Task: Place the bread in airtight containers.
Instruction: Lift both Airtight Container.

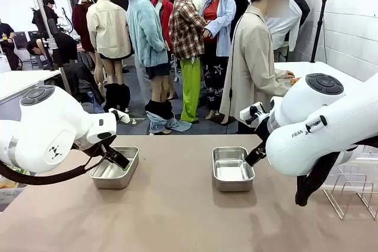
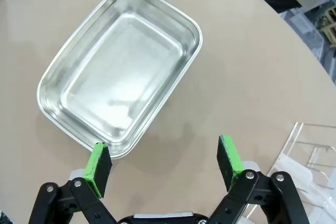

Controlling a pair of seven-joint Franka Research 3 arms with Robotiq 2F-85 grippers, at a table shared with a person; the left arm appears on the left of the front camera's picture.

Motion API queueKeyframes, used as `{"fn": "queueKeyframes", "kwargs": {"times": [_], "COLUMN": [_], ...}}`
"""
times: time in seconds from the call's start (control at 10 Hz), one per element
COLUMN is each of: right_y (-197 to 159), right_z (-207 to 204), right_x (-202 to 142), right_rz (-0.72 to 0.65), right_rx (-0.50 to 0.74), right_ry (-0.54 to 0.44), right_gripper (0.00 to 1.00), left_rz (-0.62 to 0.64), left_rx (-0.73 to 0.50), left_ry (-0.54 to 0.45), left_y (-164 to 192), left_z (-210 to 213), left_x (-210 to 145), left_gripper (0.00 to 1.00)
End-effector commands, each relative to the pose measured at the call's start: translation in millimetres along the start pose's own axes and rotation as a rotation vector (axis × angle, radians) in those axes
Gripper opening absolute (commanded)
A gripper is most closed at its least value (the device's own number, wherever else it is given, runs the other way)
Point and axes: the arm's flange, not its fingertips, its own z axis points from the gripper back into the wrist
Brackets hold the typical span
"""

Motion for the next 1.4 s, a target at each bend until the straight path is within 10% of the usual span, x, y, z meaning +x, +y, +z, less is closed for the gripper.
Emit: {"fn": "queueKeyframes", "kwargs": {"times": [0.0, 0.8, 1.3], "right_y": [0, 0, -77], "right_z": [0, 0, 138], "right_x": [0, 0, 37], "right_rz": [0.000, 0.001, -0.131], "right_rx": [0.000, 0.000, -0.313], "right_ry": [0.000, 0.000, -0.193], "right_gripper": [1.00, 1.00, 1.00], "left_rz": [0.000, -0.002, -0.091], "left_rx": [0.000, -0.001, 0.135], "left_ry": [0.000, 0.000, -0.128], "left_y": [0, -1, 60], "left_z": [0, 0, 128], "left_x": [0, 0, 54], "left_gripper": [1.00, 1.00, 1.00]}}
